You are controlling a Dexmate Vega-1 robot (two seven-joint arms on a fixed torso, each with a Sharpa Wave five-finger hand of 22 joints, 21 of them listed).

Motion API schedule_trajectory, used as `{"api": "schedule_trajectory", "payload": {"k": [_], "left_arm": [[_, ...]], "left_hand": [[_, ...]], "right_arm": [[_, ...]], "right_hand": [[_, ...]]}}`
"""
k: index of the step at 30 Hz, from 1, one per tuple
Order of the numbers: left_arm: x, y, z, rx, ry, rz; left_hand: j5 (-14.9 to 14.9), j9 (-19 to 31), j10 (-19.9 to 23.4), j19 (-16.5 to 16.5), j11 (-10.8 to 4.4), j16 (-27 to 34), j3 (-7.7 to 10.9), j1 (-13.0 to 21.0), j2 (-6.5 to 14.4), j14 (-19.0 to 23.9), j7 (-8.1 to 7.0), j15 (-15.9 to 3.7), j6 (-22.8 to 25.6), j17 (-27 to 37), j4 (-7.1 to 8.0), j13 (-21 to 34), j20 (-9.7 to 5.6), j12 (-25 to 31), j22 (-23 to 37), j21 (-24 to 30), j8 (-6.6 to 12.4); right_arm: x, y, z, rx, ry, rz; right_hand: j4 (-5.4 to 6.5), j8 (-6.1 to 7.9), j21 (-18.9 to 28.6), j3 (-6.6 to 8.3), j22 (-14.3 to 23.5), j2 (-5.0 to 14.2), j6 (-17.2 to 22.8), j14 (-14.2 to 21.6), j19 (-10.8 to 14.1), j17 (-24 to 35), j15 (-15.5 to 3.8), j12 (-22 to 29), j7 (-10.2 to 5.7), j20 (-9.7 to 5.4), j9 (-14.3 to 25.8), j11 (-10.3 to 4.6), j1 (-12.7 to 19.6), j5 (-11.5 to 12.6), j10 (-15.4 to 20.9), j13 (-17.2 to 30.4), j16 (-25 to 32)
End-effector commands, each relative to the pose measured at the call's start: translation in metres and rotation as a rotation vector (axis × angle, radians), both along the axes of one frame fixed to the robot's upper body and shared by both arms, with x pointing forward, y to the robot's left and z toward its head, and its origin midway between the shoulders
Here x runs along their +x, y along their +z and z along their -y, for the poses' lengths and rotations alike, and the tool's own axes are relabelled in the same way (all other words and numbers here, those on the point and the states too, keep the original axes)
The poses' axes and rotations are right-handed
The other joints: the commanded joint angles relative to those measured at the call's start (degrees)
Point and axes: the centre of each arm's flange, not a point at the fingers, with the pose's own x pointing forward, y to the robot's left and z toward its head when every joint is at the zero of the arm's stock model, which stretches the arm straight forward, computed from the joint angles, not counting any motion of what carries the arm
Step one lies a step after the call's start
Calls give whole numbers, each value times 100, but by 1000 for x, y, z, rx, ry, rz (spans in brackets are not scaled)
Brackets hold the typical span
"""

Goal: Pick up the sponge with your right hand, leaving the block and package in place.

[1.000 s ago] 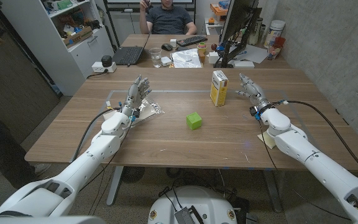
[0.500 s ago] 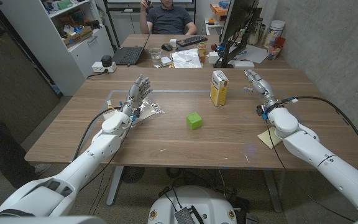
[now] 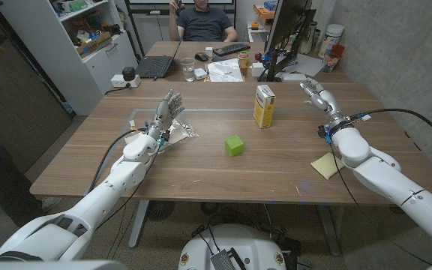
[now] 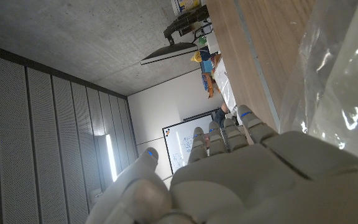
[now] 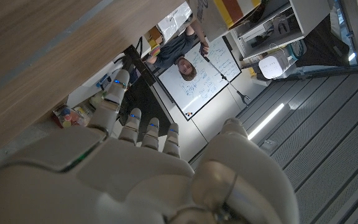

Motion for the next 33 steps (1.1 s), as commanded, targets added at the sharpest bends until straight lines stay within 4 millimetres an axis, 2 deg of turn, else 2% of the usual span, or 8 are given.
{"api": "schedule_trajectory", "payload": {"k": [1,11,23,33], "left_arm": [[1,1,3,11,-9,0],[5,2,11,18,-30,-3],[10,-1,13,23,-41,-12],[15,-1,15,27,-51,-19]], "left_hand": [[33,18,-25,7,52,32,10,-9,127,-16,8,40,36,13,6,14,43,29,27,31,18],[33,18,-27,4,50,29,7,-9,126,-24,5,46,34,13,6,14,35,29,27,29,17],[34,18,-29,6,52,31,2,-10,126,-24,0,42,35,13,7,14,36,29,27,29,18],[34,18,-28,4,49,31,-1,-11,126,-26,4,42,37,13,7,14,39,30,27,28,19]], "right_arm": [[-37,6,13,-82,-130,52],[-66,0,22,-148,-261,77],[-102,-6,27,-227,-389,95],[-122,-15,30,-265,-465,100]], "right_hand": [[-32,20,-17,13,24,-25,-25,-28,41,-6,2,-14,-54,18,32,-8,61,26,-34,27,22],[-84,17,-12,1,23,-82,-69,-5,117,-9,-11,-6,-113,60,37,-34,102,21,-57,29,34],[-142,22,-76,-16,16,-154,-99,-57,38,-12,-5,-2,-208,97,42,-60,143,26,-91,30,17],[-178,12,-103,-13,13,-171,-155,-73,22,-15,9,-17,-245,98,46,-82,180,33,-163,31,14]]}}
